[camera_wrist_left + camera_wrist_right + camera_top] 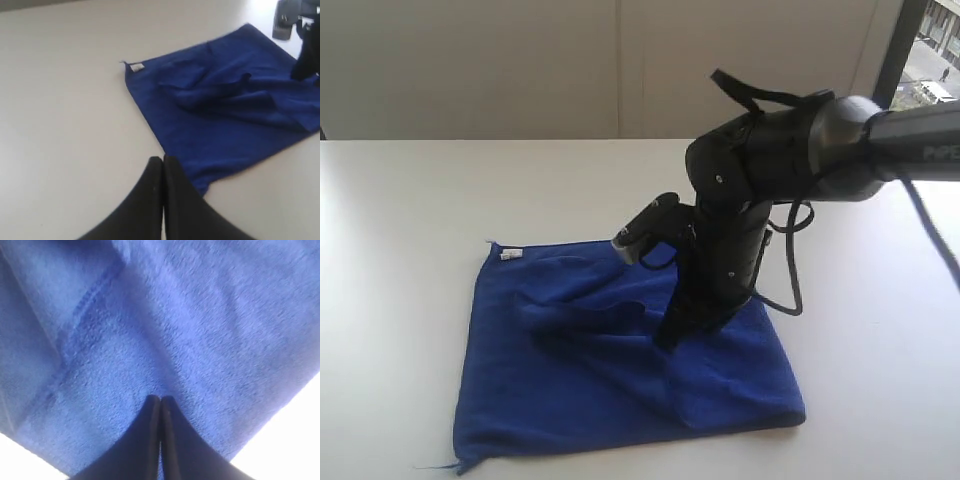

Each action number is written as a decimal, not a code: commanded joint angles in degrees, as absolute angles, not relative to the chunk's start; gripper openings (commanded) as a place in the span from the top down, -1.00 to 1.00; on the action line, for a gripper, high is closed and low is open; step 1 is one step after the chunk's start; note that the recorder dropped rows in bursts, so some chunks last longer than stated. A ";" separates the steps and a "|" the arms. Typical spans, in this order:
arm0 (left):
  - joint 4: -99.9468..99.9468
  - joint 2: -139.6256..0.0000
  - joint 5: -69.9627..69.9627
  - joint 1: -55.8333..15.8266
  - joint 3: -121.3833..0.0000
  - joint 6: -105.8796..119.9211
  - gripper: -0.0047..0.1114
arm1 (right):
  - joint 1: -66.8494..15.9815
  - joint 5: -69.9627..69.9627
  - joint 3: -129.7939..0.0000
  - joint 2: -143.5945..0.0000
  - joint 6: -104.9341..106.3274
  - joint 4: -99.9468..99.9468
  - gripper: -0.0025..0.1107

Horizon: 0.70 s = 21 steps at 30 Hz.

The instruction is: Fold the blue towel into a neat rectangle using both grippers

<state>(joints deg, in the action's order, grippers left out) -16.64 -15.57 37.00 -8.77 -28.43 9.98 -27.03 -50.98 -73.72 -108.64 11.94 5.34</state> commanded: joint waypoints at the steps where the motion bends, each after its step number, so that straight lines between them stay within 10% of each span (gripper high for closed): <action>1: -18.89 -27.37 44.36 -8.75 -33.91 14.51 0.92 | -26.75 -48.26 -73.60 -104.75 11.86 6.03 0.96; 15: -18.89 -85.66 56.61 -8.75 -68.84 25.71 0.92 | -26.75 -51.18 -73.60 -101.74 28.19 -12.34 0.93; 21: -25.63 -98.38 45.41 -8.75 -72.83 34.26 0.92 | -26.75 -47.04 -73.60 -101.85 32.38 -12.31 0.43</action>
<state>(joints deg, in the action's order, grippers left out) -20.44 -94.44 47.50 -8.77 -71.42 29.70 -26.95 -49.89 -73.72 -102.36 29.01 -11.91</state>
